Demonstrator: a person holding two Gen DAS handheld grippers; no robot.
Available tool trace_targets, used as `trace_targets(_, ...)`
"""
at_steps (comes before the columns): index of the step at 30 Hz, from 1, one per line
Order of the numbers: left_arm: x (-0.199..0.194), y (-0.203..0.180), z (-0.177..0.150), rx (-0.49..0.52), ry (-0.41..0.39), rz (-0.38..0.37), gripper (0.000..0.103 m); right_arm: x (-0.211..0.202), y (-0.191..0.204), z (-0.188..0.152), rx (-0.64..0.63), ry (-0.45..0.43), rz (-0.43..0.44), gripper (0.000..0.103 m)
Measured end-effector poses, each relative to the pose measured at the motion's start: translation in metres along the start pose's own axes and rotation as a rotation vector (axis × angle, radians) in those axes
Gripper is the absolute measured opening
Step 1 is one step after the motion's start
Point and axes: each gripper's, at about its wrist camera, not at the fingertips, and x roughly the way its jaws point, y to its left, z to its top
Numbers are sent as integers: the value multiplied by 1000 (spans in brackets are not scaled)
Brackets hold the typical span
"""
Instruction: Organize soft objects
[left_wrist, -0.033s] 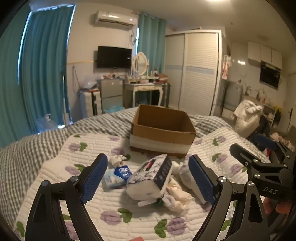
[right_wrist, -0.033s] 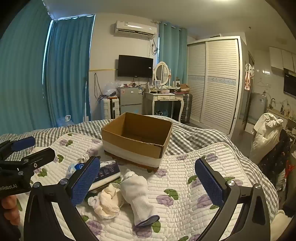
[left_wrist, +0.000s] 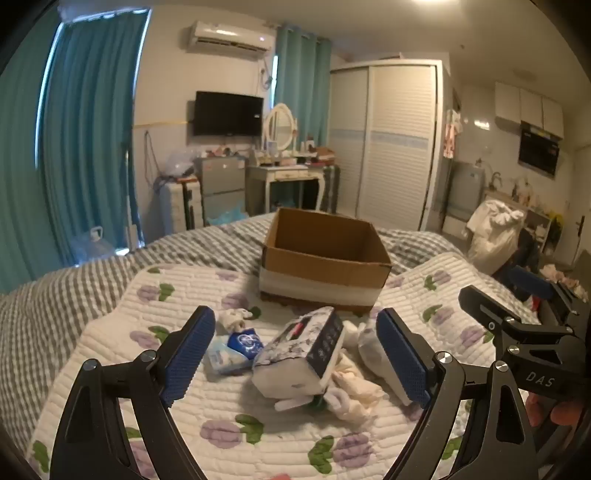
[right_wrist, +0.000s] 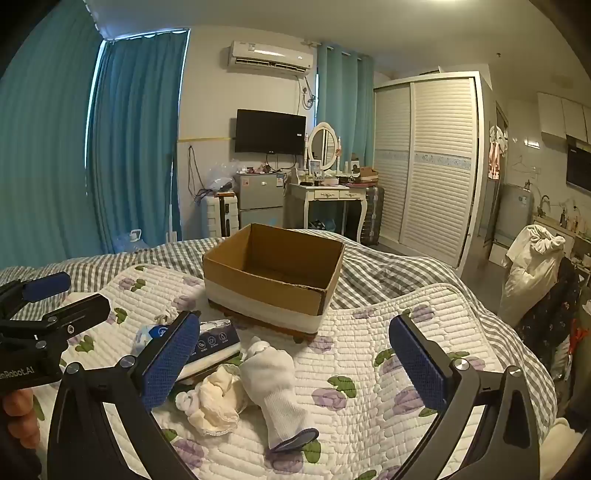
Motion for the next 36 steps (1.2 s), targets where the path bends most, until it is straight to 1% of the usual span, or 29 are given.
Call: trace_targets(36, -1, 1, -1, -6, 15, -2, 90, 3, 0, -3, 19, 21, 8, 103)
